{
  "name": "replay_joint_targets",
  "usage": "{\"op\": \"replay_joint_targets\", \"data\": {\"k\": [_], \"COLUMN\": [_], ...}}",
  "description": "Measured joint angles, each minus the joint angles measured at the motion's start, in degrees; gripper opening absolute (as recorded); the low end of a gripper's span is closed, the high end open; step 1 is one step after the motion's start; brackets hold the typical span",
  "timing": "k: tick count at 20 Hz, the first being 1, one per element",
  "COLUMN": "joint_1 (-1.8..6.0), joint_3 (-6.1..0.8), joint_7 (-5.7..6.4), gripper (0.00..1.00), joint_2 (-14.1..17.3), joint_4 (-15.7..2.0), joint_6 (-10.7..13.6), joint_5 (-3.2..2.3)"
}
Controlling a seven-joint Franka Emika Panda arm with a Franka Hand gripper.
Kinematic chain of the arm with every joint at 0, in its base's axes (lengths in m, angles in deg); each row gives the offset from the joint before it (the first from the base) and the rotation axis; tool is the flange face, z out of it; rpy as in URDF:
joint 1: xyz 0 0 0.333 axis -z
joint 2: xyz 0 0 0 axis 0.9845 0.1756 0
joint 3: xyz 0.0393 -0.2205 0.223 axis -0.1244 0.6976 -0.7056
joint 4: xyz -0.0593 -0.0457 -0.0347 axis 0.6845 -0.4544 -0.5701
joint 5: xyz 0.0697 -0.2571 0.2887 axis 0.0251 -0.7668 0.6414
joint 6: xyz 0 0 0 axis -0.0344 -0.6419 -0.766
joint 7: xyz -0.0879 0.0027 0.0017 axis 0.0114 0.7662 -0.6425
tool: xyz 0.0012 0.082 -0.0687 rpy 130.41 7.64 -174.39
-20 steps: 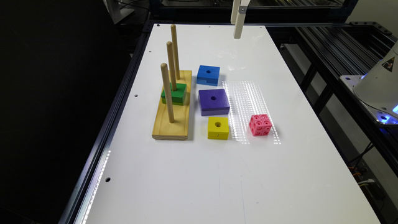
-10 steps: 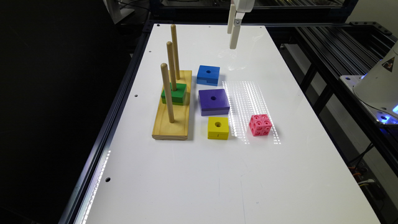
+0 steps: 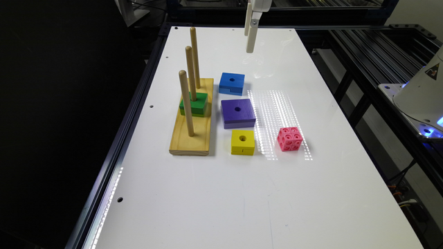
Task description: Pick up blue block.
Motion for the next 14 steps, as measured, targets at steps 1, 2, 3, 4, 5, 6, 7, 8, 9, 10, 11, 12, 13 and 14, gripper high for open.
{"op": "replay_joint_targets", "data": {"k": [1, 2, 3, 4, 5, 6, 7, 8, 9, 10, 11, 12, 13, 14], "joint_1": [0.0, 0.0, 0.0, 0.0, 0.0, 0.0, 0.0, 0.01, 0.01, 0.02, 0.02, 0.01, 0.01, 0.01], "joint_3": [-0.04, -0.07, -0.1, -0.12, -0.14, -0.15, -0.17, -0.17, -0.17, -0.17, -0.17, -0.17, -0.17, -0.18], "joint_7": [0.0, 0.0, 0.0, 0.01, 0.01, 0.01, 0.01, 0.01, 0.01, 0.01, 0.01, 0.01, 0.01, 0.01], "gripper": [1.0, 1.0, 1.0, 1.0, 1.0, 1.0, 1.0, 1.0, 1.0, 1.0, 1.0, 1.0, 1.0, 1.0], "joint_2": [0.4, 0.79, 1.28, 1.82, 2.46, 2.95, 3.41, 3.64, 3.84, 3.91, 3.93, 3.93, 3.93, 3.93], "joint_4": [-0.04, -0.05, -0.05, -0.05, -0.06, -0.07, -0.1, -0.14, -0.19, -0.26, -0.3, -0.32, -0.34, -0.36], "joint_6": [-0.12, -0.34, -0.67, -1.17, -1.74, -2.23, -2.63, -2.81, -2.92, -2.93, -2.93, -2.93, -2.93, -2.93], "joint_5": [0.0, 0.0, 0.0, 0.0, 0.0, 0.0, 0.0, 0.0, 0.0, 0.0, 0.0, 0.0, 0.0, 0.0]}}
